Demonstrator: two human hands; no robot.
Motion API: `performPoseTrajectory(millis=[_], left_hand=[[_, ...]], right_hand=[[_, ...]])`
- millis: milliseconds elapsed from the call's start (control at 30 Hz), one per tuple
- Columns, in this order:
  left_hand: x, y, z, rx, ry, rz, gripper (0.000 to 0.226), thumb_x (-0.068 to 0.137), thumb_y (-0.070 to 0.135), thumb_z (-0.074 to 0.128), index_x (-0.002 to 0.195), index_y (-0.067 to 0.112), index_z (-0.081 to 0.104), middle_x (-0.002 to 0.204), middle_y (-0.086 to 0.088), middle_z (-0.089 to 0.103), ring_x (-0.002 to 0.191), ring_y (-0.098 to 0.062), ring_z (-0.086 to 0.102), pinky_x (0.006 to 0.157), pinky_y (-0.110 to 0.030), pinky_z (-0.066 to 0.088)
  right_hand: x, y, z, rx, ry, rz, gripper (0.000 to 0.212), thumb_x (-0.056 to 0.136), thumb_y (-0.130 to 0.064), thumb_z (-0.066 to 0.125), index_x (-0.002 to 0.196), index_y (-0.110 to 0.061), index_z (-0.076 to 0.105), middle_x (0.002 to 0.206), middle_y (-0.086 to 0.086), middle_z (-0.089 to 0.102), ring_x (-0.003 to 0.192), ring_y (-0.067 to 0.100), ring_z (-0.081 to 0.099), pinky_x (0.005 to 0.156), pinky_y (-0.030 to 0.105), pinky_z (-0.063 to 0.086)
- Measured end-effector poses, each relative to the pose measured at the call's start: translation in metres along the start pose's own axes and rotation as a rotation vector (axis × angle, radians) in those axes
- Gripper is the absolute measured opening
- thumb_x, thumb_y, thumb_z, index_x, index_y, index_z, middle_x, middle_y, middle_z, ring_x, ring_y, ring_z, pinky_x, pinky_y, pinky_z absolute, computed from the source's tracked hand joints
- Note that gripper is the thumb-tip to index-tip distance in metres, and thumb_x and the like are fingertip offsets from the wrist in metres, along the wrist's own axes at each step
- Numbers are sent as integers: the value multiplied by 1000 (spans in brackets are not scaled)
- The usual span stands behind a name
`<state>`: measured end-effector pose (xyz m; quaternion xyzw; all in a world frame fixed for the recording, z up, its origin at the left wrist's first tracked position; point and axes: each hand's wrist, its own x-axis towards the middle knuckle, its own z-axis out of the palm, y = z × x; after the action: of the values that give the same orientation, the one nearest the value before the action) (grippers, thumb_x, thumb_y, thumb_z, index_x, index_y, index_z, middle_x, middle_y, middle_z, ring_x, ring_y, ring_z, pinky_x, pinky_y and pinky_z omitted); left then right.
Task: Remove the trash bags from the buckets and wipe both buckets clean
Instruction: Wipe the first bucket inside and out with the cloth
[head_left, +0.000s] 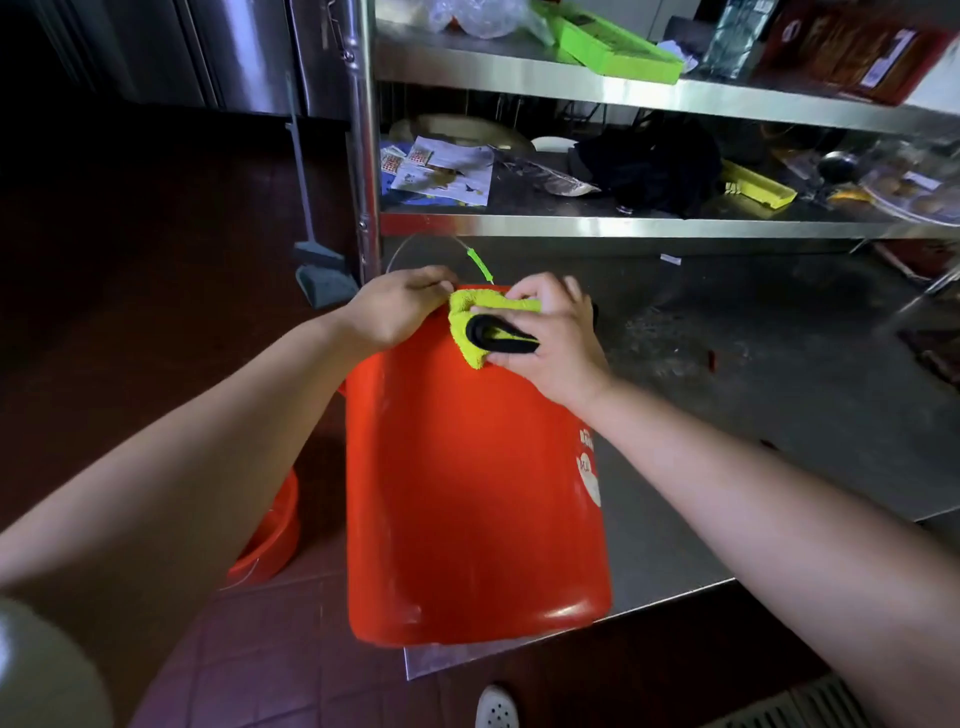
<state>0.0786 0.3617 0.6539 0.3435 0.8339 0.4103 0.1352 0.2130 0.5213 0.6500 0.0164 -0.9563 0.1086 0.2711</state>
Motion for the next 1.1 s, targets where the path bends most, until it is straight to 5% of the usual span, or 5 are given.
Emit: performPoseTrajectory(millis=[267,500,700,933,1100], left_hand=[[-14,-25,-9,-128,0,-65,27,98,38,42,114,26,59,120,-5,62,116,-22,54,108,-42,35],[-21,-29,-13,-183,-4,-65,25,98,41,40,115,33,58,114,5,61,110,-11,54,99,-28,39],[-16,-16,-10,-190,14,-71,16,99,34,43,108,33,56,93,20,56,93,-1,50,69,4,35],[-12,-24,-13,-311,-3,-87,17,100,23,43,99,30,59,97,12,58,88,3,53,74,0,39],[-16,-27,-22,-325,5,-120,24,101,22,40,119,21,56,116,-1,59,111,-13,53,98,-24,40]], right_hand=[[-41,-29,1,42,-25,-3,40,73,-50,69,113,-44,65,110,-5,54,100,19,39,82,43,35],[-152,-55,-19,140,-68,-235,36,83,-56,60,115,-41,63,110,-5,47,103,20,39,84,44,38],[-140,-36,-24,147,-93,-383,40,84,-60,52,116,-38,61,111,-3,47,102,21,41,83,42,41],[-36,-2,3,82,3,-182,35,78,-45,66,111,-33,68,104,10,60,94,35,51,80,46,41],[16,17,14,85,6,58,37,74,-33,75,109,-23,72,108,10,56,102,36,47,88,49,37]])
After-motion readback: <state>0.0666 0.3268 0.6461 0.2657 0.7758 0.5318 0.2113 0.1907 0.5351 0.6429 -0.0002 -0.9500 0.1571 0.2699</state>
